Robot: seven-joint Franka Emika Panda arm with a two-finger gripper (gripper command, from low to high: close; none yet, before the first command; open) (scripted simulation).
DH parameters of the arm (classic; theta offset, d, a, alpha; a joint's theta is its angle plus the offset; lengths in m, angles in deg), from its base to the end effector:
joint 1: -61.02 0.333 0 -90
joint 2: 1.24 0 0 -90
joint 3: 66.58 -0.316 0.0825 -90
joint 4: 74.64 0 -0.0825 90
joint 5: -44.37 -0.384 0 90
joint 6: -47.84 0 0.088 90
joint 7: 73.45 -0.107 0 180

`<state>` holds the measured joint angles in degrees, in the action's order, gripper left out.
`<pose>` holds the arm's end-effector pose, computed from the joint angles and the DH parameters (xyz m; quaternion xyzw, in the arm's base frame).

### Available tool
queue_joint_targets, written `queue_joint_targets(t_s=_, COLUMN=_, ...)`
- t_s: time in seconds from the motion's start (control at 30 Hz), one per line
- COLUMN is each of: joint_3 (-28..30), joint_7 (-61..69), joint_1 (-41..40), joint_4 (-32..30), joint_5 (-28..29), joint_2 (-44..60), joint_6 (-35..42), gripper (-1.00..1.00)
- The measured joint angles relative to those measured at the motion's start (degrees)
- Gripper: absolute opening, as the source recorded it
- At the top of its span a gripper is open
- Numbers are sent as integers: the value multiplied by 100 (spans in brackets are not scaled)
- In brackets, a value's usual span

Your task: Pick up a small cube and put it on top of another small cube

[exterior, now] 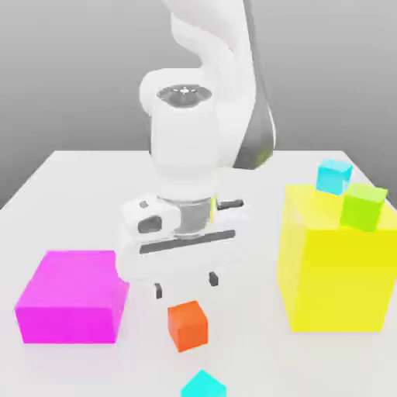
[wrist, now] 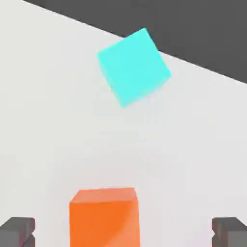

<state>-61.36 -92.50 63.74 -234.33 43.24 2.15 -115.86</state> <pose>0.3805 -0.0184 0.1943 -0.9806 0.1961 -0.0055 0.0009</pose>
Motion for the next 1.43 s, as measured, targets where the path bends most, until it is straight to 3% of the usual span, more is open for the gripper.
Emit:
queue_joint_targets(t_s=0.17, joint_3=-281, joint_7=260, joint_1=-213, joint_4=134, joint_5=-306, joint_2=1039, joint_6=-842, gripper=0)
queue_joint_targets(t_s=0.2, joint_3=-333, joint_7=279, joint_1=-260, joint_4=162, joint_5=-329, joint_2=1205, joint_6=-979, gripper=-100)
queue_joint_targets(t_s=0.43, joint_3=-357, joint_7=268, joint_1=-287, joint_4=165, joint_5=-314, joint_2=1226, joint_6=-990, gripper=-100)
queue_joint_targets(t_s=0.67, joint_3=-192, joint_7=-37, joint_1=-197, joint_4=11, joint_5=36, joint_2=5, joint_6=73, gripper=-100)
queue_joint_targets(t_s=1.07, joint_3=-177, joint_7=-1696, joint_1=139, joint_4=2306, joint_5=-26, joint_2=755, joint_6=1618, gripper=-100)
queue_joint_targets(t_s=1.2, joint_3=-217, joint_7=-1761, joint_1=137, joint_4=2503, joint_5=-106, joint_2=1480, joint_6=1090, gripper=-100)
queue_joint_targets(t_s=1.23, joint_3=-213, joint_7=-1745, joint_1=147, joint_4=2516, joint_5=-133, joint_2=1618, joint_6=968, gripper=100)
queue_joint_targets(t_s=1.43, joint_3=-216, joint_7=-1742, joint_1=145, joint_4=2522, joint_5=-138, joint_2=1687, joint_6=904, gripper=100)
